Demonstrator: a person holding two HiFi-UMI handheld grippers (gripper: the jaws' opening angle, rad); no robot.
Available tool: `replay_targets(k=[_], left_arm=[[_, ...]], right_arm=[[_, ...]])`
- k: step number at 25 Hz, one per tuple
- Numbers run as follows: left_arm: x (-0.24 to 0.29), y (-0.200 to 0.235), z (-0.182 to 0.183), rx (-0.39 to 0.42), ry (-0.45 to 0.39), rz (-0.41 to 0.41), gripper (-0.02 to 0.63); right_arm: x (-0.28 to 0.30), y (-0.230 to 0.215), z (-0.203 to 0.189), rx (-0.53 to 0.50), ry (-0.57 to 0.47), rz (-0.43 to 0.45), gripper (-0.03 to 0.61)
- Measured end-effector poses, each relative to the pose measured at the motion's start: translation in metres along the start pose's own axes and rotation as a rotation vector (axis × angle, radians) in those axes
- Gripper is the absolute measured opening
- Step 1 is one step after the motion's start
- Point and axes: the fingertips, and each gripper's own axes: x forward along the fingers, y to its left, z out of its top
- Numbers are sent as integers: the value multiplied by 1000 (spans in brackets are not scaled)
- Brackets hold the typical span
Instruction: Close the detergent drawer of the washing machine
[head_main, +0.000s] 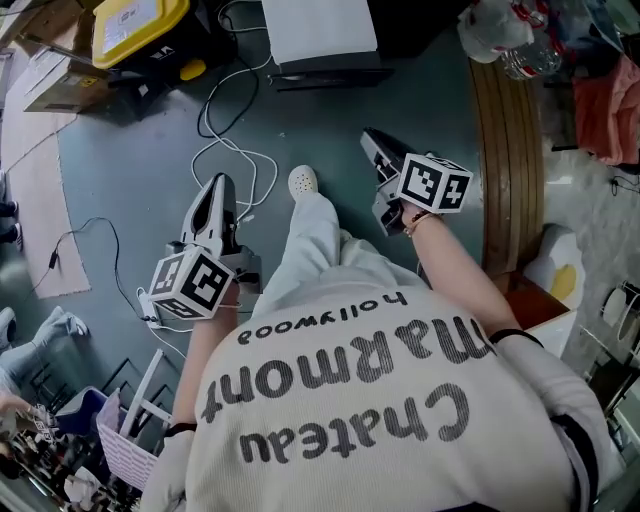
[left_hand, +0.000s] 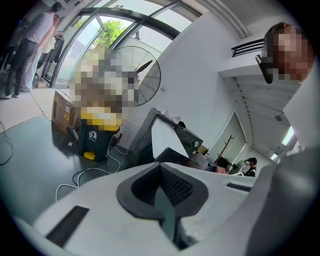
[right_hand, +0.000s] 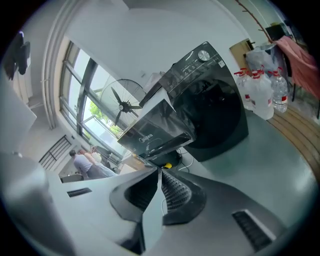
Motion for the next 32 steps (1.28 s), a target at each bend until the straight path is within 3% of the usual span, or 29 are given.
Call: replay_targets(k=[7,10,19,25,32], left_arm=[[20,40,12,17,45,31,8],[25,52,15,13,58,43,8],[29,79,10,-14,86,74,8],[35,81,4,-31,95,78,8],[47,81,8,-37,93,67,8]], right_arm=[[53,-15,2,125,-47,15,49],[71,-19,3,235,-75,31,133],[105,-34,11,635,-234,121,158],[118,-35,14,706,-240,155,181],[134,-42,15,780,-229,133,192]])
